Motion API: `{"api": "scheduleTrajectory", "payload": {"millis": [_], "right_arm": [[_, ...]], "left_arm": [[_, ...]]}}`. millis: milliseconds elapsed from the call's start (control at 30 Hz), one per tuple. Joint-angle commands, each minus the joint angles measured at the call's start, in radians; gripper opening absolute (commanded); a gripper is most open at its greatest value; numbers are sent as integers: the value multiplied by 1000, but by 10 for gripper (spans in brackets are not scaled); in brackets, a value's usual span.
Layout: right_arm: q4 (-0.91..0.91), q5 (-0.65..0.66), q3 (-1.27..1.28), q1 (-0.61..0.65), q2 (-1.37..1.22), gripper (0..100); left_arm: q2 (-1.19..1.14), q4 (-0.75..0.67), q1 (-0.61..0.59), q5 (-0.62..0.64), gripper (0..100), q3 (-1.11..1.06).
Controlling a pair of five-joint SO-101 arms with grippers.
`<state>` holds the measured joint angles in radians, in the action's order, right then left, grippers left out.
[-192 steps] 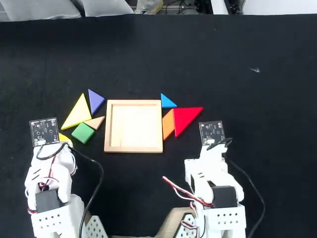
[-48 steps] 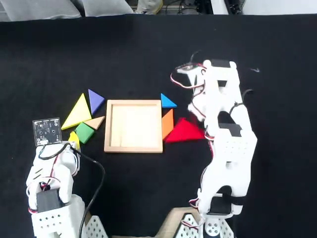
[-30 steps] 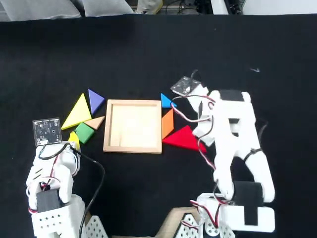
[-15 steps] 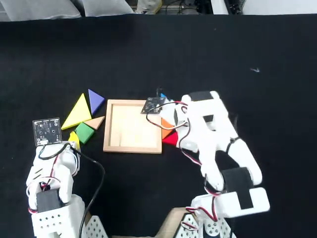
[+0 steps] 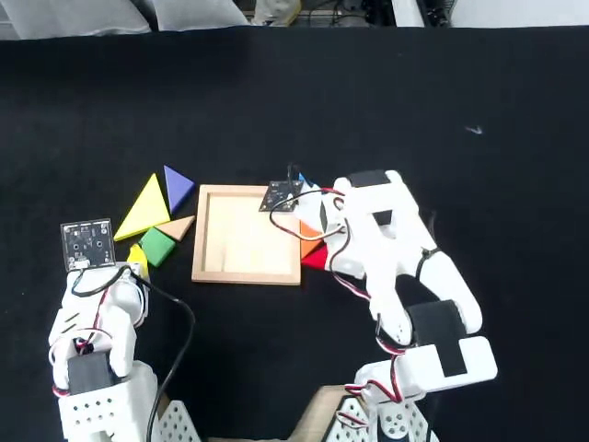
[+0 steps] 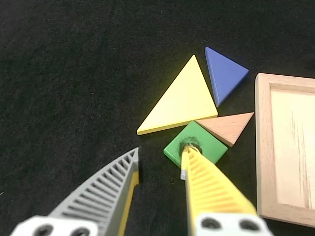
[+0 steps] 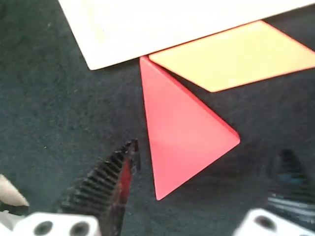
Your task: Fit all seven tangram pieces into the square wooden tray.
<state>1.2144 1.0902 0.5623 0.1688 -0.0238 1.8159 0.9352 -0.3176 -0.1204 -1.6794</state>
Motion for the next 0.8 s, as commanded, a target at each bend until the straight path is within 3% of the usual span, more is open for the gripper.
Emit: {"api": "scheduleTrajectory", "payload": {"millis": [0,367,767], "right_arm": [[-11,17,-8,14,4,448],[-100,23,31,58,-88,448],[-29,23,-87,3,-189,448]], "left_arm": [[8,0,4,2,148,-19],[8,0,7,2,148,-19],[8,0,10,2,148,-19]]}}
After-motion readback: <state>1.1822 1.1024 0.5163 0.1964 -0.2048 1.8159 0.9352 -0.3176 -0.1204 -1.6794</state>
